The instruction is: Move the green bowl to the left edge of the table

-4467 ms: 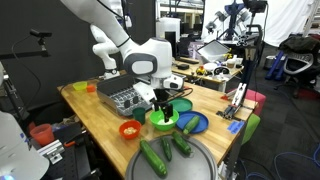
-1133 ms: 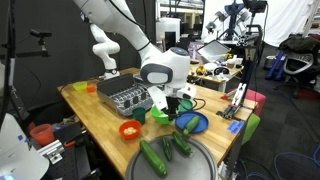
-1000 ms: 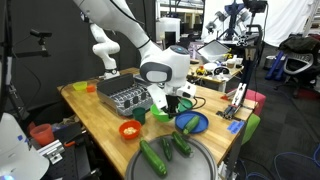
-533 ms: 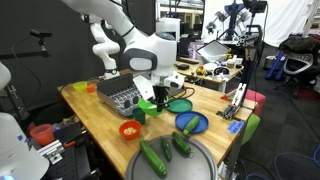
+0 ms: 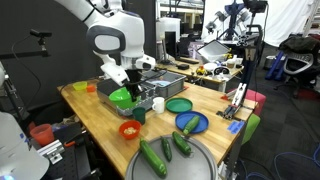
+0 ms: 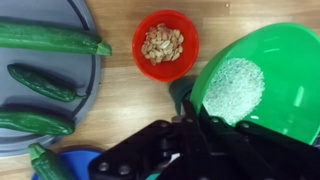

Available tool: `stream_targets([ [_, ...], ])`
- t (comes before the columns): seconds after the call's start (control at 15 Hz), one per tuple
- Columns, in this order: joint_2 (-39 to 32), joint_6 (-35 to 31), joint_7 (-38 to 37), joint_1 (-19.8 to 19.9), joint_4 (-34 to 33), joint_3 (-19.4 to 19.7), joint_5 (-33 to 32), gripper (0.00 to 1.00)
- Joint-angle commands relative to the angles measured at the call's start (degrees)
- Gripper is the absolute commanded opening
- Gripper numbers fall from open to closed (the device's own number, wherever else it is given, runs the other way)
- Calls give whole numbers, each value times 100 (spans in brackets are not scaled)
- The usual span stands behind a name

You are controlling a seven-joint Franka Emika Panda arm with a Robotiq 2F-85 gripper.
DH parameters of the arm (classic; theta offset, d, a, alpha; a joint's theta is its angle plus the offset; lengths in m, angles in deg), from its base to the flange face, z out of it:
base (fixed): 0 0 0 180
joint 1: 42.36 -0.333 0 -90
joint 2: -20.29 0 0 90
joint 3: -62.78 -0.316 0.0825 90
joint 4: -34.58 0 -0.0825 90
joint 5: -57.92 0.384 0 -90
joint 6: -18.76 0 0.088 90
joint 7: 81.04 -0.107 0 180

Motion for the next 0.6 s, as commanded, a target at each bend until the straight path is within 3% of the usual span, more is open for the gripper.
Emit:
stream_targets([
  [0.0, 466, 44, 962, -606, 541, 294, 149, 1],
  [0.33, 365, 249, 2104, -1226, 805, 378, 78, 1],
  [0.53, 152, 356, 2711, -1360, 752, 377, 44, 1],
])
